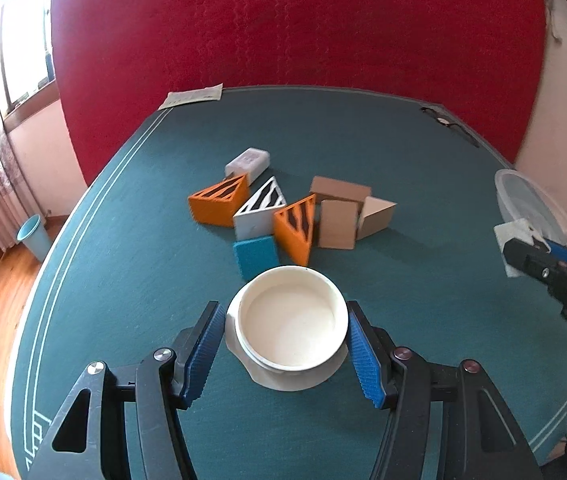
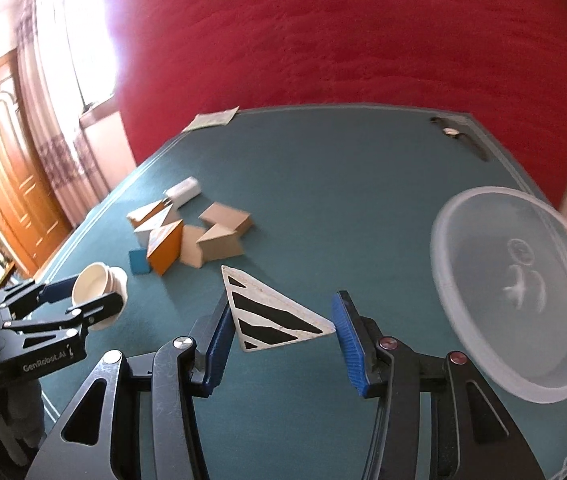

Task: Organize rigid objects
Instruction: 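Carry the striped triangle into the clear basin and open the right gripper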

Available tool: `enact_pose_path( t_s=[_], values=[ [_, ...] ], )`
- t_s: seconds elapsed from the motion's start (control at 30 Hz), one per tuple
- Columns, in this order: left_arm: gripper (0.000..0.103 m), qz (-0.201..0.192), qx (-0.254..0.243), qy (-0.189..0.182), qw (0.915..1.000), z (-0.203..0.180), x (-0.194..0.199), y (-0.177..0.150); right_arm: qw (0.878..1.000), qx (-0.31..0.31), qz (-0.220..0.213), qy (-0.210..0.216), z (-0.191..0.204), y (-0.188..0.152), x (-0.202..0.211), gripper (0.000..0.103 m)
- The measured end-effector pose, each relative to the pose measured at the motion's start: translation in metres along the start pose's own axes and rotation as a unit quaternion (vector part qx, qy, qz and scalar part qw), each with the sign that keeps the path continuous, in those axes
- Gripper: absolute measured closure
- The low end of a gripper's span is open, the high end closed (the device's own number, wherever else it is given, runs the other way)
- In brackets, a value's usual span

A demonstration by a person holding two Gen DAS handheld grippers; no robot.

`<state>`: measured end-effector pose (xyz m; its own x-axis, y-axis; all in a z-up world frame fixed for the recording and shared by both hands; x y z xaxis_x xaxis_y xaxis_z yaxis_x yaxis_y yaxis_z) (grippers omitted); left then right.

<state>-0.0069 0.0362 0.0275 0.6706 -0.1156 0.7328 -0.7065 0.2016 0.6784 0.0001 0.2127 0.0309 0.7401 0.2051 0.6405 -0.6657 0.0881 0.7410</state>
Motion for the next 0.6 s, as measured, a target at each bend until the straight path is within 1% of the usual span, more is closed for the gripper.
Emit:
enact_pose_path(
  t_s=[0.27, 0.4, 0.6],
  values=[
    [0.04, -0.006, -0.006, -0.01, 0.9999, -0.014, 0.003, 0.006, 0.999, -0.027, -0.028, -0.033, -0.034, 0.005, 0.023, 0.053],
    [0.04, -0.005, -0.007, -0.016, 0.9998, -0.02, 0.004, 0.006, 0.996, -0.048, -0.037, -0.063, -0.059, 0.005, 0.032, 0.053],
    [0.04, -0.004, -0.012, -0.02, 0.9997, -0.028, 0.005, 0.007, 0.988, -0.086, -0.052, -0.117, -0.104, 0.004, 0.047, 0.053]
  ],
)
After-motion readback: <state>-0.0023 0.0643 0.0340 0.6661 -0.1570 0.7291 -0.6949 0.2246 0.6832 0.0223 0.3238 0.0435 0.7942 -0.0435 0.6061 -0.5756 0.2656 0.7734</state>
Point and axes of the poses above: each gripper's, at about its wrist camera, not at the fingertips, and x roughly against the way its jaws point, z to its left, y to its top, the point moved 2 cm from there along -x, roughly the way its jaws point, and after that the axes turned 5 degrees about -x, right-handed, at the moved point
